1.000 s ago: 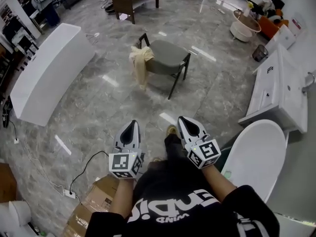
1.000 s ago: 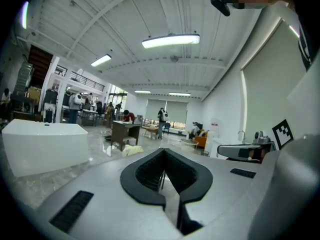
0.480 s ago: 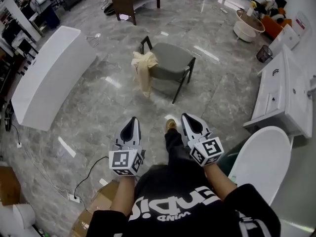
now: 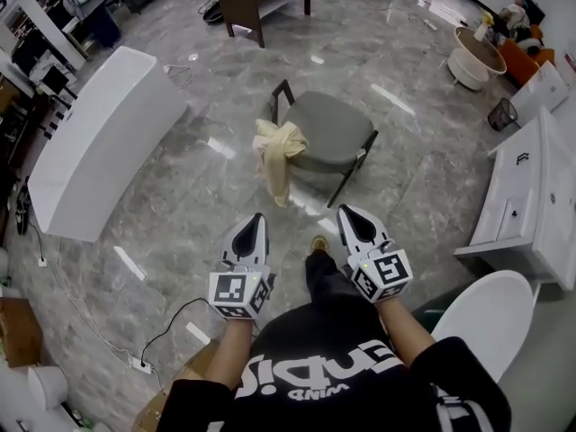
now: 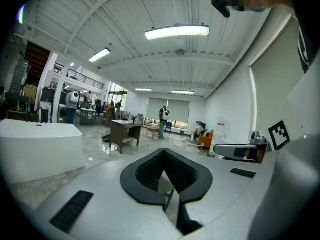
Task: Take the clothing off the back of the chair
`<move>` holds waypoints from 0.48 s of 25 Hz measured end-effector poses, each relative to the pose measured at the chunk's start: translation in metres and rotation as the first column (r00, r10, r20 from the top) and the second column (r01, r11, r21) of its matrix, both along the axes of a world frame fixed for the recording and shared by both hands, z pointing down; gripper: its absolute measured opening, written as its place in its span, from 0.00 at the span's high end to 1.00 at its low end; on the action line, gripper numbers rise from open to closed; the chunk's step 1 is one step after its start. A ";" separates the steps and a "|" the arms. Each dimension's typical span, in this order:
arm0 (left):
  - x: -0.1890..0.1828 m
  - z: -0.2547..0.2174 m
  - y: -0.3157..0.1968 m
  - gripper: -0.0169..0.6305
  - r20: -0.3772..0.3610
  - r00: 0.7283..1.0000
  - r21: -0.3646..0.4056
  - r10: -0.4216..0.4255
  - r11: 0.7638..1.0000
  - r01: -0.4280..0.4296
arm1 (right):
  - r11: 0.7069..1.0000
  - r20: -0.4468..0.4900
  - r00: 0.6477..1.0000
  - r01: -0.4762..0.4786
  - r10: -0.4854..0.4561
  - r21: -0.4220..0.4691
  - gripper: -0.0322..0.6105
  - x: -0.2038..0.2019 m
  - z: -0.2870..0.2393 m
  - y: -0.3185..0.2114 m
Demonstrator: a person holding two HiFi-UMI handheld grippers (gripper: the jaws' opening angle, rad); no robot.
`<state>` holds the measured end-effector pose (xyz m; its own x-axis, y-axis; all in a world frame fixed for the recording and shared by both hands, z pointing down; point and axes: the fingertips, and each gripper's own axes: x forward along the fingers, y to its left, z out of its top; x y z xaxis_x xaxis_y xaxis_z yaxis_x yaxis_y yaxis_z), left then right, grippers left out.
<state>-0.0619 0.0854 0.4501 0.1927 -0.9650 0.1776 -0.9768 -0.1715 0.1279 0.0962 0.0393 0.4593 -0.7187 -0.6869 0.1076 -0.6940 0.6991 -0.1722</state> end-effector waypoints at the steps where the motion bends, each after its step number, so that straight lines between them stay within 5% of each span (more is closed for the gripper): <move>1: -0.002 -0.001 -0.013 0.95 0.000 1.000 -0.002 -0.003 1.000 0.003 | 1.000 -0.003 1.000 0.007 -0.007 0.001 0.93 -0.003 -0.002 -0.012; 12: -0.025 -0.016 -0.129 0.95 0.001 0.998 0.013 -0.060 0.998 0.060 | 0.998 -0.016 0.998 0.058 -0.058 -0.002 0.93 -0.018 -0.013 -0.134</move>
